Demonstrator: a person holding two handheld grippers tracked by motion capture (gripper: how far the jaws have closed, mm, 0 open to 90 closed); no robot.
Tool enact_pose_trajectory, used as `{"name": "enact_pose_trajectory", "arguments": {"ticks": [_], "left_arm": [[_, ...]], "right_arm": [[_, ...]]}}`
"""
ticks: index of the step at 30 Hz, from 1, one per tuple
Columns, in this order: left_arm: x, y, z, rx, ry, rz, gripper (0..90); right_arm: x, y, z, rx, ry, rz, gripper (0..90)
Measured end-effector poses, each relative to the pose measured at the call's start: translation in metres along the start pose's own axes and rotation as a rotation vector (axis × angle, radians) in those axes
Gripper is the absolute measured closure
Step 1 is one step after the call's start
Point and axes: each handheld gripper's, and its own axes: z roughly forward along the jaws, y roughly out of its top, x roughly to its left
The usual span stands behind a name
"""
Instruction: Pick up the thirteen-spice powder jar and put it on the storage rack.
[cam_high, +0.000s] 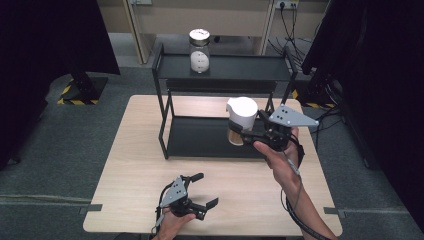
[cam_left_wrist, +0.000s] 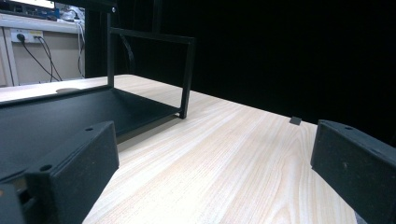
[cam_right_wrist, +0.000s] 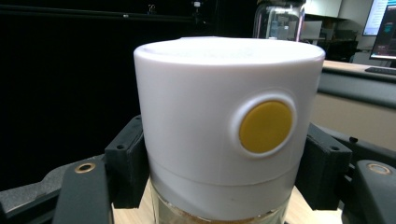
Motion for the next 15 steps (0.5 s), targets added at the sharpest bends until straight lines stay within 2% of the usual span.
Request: {"name": "enact_pose_trajectory", "arguments": {"ticks": [4, 15], "left_arm": [[0.0, 0.0, 0.0, 0.0, -0.001, -0.001, 0.3], [0.0, 0.0, 0.0, 0.001, -0.001, -0.001, 0.2]], "right_arm": [[-0.004, 0.011, 0.003, -0.004, 0.002, 0.009, 30.8], [-0.01, 0.037, 0.013, -0.007, -0.015, -0.003, 30.8]]}}
